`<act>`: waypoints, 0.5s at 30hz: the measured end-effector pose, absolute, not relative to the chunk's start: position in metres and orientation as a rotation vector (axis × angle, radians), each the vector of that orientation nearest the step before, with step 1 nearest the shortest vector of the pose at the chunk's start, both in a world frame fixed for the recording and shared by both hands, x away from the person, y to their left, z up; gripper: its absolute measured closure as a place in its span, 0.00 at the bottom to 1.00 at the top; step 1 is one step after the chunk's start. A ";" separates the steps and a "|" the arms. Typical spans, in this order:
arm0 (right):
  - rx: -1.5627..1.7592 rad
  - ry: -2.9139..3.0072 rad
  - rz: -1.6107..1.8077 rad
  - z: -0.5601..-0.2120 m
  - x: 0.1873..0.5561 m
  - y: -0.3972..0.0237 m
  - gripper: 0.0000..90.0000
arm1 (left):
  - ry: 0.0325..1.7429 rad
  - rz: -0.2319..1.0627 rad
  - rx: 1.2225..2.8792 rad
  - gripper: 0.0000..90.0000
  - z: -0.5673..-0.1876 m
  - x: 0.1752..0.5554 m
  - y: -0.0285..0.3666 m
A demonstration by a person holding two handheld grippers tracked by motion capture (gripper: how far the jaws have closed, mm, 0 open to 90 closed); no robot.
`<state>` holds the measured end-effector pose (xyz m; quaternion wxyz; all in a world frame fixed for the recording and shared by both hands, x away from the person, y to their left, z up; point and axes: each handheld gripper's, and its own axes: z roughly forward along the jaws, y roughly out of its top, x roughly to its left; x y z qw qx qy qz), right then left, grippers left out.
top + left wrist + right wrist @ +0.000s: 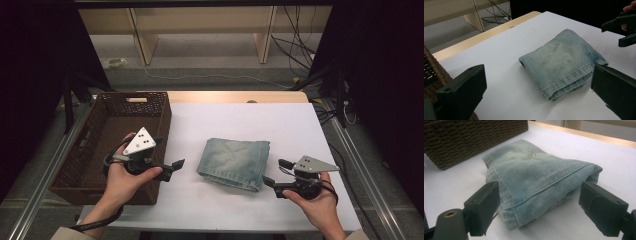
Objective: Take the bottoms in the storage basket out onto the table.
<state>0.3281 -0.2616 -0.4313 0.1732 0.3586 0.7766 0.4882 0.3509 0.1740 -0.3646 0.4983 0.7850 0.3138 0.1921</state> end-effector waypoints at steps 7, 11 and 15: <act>1.019 2.205 1.381 -0.431 0.328 -0.261 0.20 | 0.772 0.469 1.895 0.00 -0.365 0.349 0.184; 1.015 2.210 1.379 -0.432 0.328 -0.261 0.20 | 0.774 0.474 1.896 0.00 -0.366 0.349 0.188; 1.018 2.209 1.380 -0.432 0.328 -0.261 0.20 | 0.780 0.475 1.891 0.00 -0.368 0.349 0.192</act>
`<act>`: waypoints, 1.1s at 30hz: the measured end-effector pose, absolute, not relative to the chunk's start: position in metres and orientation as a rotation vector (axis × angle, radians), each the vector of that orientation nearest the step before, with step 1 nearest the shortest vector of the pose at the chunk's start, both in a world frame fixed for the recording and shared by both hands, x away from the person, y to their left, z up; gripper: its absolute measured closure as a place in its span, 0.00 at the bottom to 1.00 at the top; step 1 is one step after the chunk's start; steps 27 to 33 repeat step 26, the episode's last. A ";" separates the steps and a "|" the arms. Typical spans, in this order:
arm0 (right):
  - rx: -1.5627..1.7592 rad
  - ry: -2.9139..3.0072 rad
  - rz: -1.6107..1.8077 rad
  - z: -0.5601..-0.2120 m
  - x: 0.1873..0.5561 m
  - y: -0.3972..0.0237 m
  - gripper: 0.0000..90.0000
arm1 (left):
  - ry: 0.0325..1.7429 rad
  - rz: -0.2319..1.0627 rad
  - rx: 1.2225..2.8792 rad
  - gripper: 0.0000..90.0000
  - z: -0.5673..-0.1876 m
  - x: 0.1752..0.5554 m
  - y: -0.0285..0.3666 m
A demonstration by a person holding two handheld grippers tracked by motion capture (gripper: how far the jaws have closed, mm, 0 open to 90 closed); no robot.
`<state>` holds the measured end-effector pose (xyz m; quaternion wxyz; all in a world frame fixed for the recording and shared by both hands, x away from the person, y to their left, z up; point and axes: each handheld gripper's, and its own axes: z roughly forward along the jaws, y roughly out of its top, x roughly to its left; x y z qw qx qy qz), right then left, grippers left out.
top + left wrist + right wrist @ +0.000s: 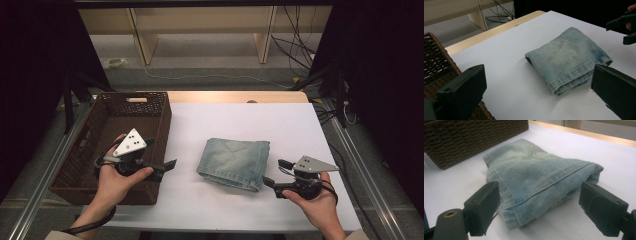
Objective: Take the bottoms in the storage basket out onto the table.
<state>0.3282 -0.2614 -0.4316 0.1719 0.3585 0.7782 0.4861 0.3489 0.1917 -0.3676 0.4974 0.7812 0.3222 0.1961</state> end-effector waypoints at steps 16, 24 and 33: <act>1.018 2.217 1.375 -0.433 0.329 -0.261 0.20 | 0.794 0.479 1.892 0.00 -0.372 0.349 0.200; 1.021 2.217 1.373 -0.433 0.329 -0.261 0.20 | 0.794 0.479 1.893 0.00 -0.372 0.349 0.198; 1.026 2.216 1.373 -0.433 0.329 -0.261 0.20 | 0.793 0.478 1.891 0.00 -0.372 0.350 0.198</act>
